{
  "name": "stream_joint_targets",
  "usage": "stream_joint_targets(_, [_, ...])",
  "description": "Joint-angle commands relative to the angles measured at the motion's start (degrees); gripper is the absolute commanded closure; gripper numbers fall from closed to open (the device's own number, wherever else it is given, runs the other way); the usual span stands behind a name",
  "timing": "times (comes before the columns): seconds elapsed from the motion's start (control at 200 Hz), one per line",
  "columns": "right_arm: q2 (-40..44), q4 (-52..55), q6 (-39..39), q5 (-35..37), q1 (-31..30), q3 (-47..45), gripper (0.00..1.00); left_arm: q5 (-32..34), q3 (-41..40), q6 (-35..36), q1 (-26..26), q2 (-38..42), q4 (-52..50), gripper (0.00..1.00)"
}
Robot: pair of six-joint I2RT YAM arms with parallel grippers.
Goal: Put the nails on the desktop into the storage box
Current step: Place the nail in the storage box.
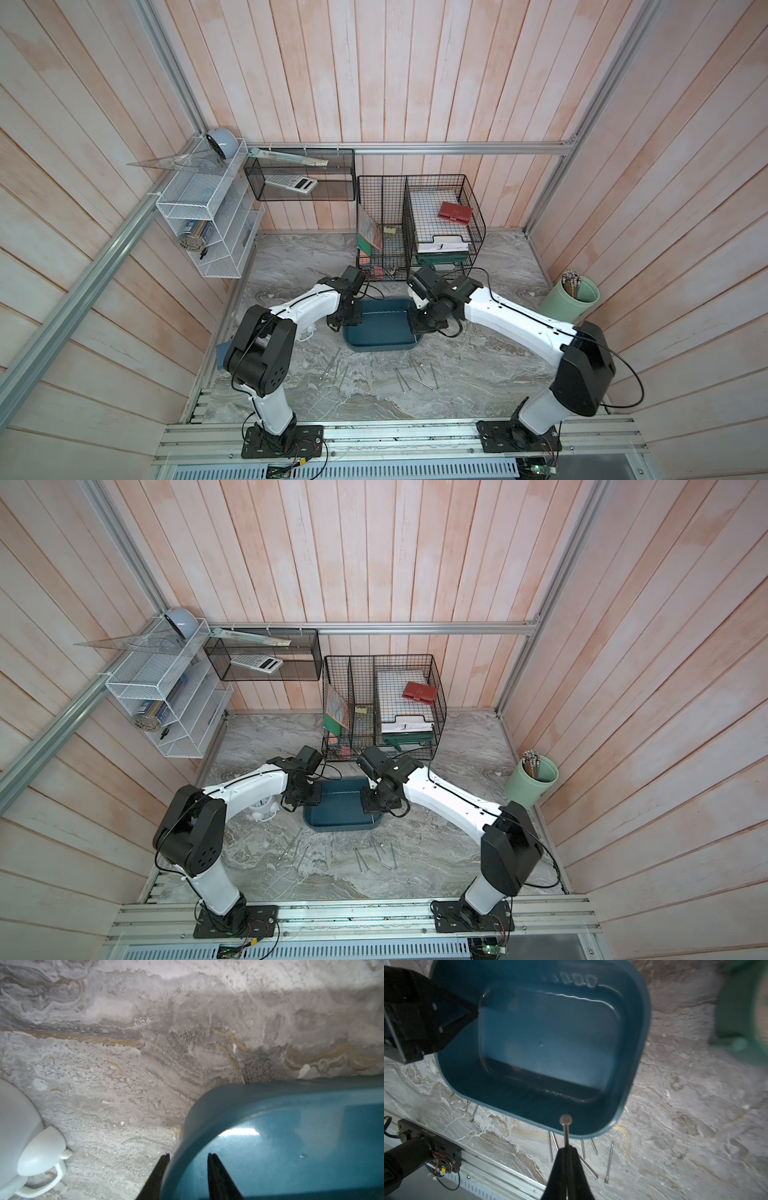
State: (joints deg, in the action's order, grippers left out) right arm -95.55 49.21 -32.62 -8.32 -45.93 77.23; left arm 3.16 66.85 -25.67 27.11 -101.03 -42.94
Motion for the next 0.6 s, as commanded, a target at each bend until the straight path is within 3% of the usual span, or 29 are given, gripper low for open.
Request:
stream_joint_targets(0.0, [-4.56,-0.53,2.91,-5.13,0.93,3.42,1.0,-0.61,1.08,0.68,-0.07,-1.18,0.61,0.65])
stream_joint_targets(0.165, [-8.6,-1.09,3.4,-6.61,1.37,6.83,1.0,-0.41,1.16,0.75,-0.06,-1.26,0.57,0.65])
stream_joint_targets(0.235, [-8.96,-0.78,3.71,-6.07,1.37,6.72,0.65,-0.6,1.2,0.77,-0.07,-1.35,0.49,0.65])
stream_joint_targets(0.335, [-7.73,-0.93,3.75,-5.51,1.72,5.96,0.41,-0.46,1.31,0.88,-0.06,-1.28,0.43,0.65])
stream_joint_targets(0.415, [-6.19,-0.99,3.83,-5.05,2.15,5.61,0.36,-0.44,1.28,0.83,-0.1,-1.36,0.43,0.65])
stream_joint_targets(0.595, [3.49,3.97,4.25,-1.81,2.34,3.06,0.37,-0.41,1.24,0.96,-0.28,-1.22,0.17,0.65])
